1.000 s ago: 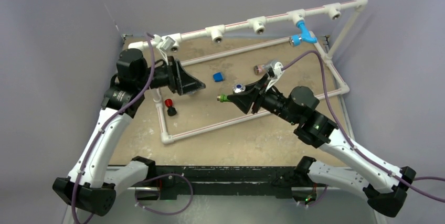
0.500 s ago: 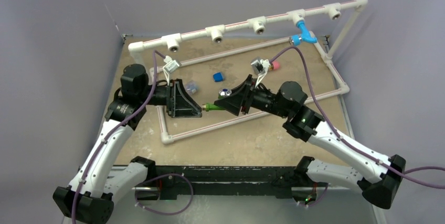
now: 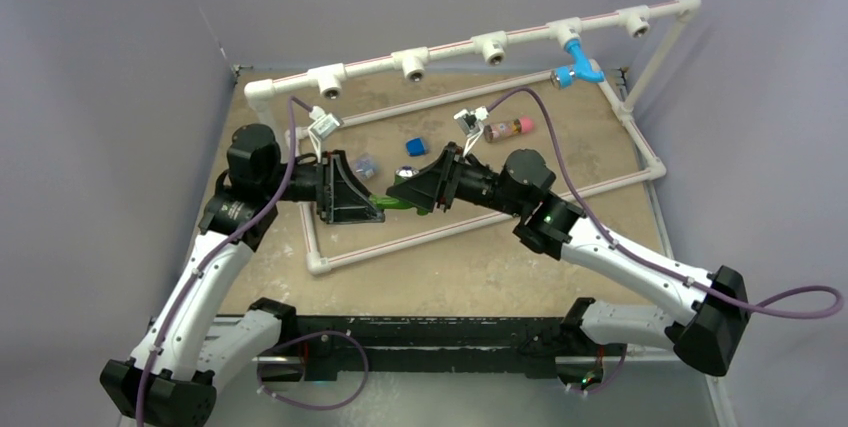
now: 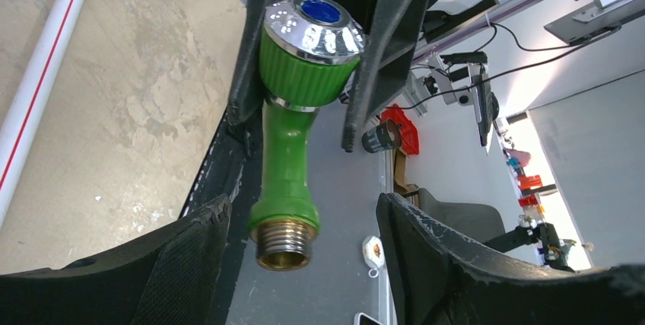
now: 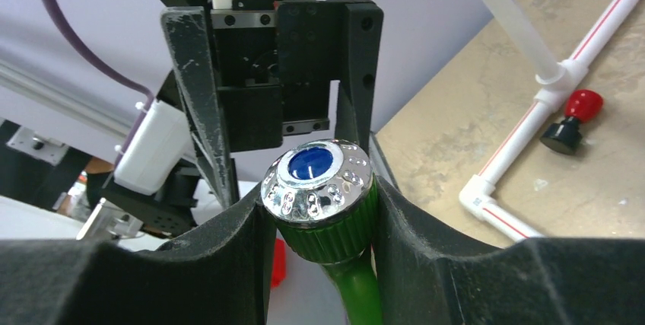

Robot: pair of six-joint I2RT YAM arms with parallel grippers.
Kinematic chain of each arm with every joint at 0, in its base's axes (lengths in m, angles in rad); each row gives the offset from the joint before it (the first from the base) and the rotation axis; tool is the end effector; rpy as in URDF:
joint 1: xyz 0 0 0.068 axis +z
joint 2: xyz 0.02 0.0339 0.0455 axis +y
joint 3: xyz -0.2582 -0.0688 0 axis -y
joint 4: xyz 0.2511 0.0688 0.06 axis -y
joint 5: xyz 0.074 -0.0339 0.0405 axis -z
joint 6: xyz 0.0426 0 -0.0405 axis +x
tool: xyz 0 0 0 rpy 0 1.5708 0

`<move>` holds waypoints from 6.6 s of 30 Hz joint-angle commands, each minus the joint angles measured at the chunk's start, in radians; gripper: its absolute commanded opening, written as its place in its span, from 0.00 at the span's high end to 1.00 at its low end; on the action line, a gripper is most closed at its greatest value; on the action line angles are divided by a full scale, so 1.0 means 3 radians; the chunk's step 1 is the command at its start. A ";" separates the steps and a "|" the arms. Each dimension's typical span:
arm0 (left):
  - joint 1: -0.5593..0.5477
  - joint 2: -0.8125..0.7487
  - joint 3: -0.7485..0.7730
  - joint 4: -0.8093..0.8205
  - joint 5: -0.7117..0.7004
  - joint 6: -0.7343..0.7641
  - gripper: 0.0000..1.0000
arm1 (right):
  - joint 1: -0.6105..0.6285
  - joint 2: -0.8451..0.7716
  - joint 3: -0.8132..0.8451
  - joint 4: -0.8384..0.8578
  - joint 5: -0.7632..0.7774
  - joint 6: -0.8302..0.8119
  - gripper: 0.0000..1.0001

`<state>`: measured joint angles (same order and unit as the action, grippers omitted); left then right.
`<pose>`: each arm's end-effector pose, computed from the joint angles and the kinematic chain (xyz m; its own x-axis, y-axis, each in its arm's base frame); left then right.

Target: Install the water faucets

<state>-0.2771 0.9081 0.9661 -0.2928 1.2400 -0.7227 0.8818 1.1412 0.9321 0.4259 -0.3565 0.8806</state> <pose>0.1754 -0.0918 0.3711 -0.8118 0.0075 -0.5839 0.5822 0.0877 -0.8083 0.1677 0.2270 0.3793 -0.6378 0.3623 -0.6797 -0.7040 0.0838 0.7053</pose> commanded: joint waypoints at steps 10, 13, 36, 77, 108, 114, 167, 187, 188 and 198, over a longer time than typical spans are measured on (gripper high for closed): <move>-0.0007 -0.0043 -0.0054 0.0191 -0.0162 -0.0069 0.61 | 0.0084 -0.0023 -0.0009 0.0326 0.0337 0.0409 1.00; -0.0006 -0.0033 -0.0074 0.0269 -0.0132 -0.0131 0.84 | 0.0085 -0.0050 -0.0061 0.0331 0.0371 0.0446 1.00; -0.0007 -0.0102 -0.0169 0.0784 0.0168 -0.0753 1.00 | 0.0093 -0.0460 -0.0351 0.0244 0.0051 -0.0212 0.20; -0.0007 -0.0183 -0.0389 0.1716 0.0178 -0.1608 1.00 | 0.0093 -0.0373 -0.0295 0.0863 -0.0536 -0.0348 0.66; -0.0007 0.0568 0.1466 -0.0425 -0.0947 0.0407 0.39 | 0.0093 -0.0964 0.0274 -0.0829 0.0987 -0.1385 1.00; -0.0007 0.1027 0.2419 -0.0620 -0.1639 0.0949 0.88 | 0.0093 -0.1036 0.0364 -0.1022 0.1517 -0.1829 1.00; -0.0006 0.1970 0.1397 0.0982 -0.5345 0.2118 1.00 | 0.0099 0.0047 0.0552 0.0319 0.2491 -0.3122 1.00; -0.0007 0.2025 0.1484 0.0719 -0.5233 0.2000 1.00 | 0.0309 0.0252 0.0510 0.0566 0.2947 -0.3177 1.00; -0.0007 0.2029 0.1484 0.0720 -0.5233 0.2003 1.00 | 0.0316 0.0253 0.0504 0.0565 0.2956 -0.3180 1.00; -0.0007 0.2058 0.1530 0.0696 -0.5197 0.1990 1.00 | 0.0387 0.0307 0.0501 0.0642 0.3198 -0.3213 1.00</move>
<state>-0.2695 1.4773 1.4437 0.0536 -0.3607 -0.1131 0.9890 1.2392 1.0508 0.5381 0.5446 -0.0650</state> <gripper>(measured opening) 0.002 0.268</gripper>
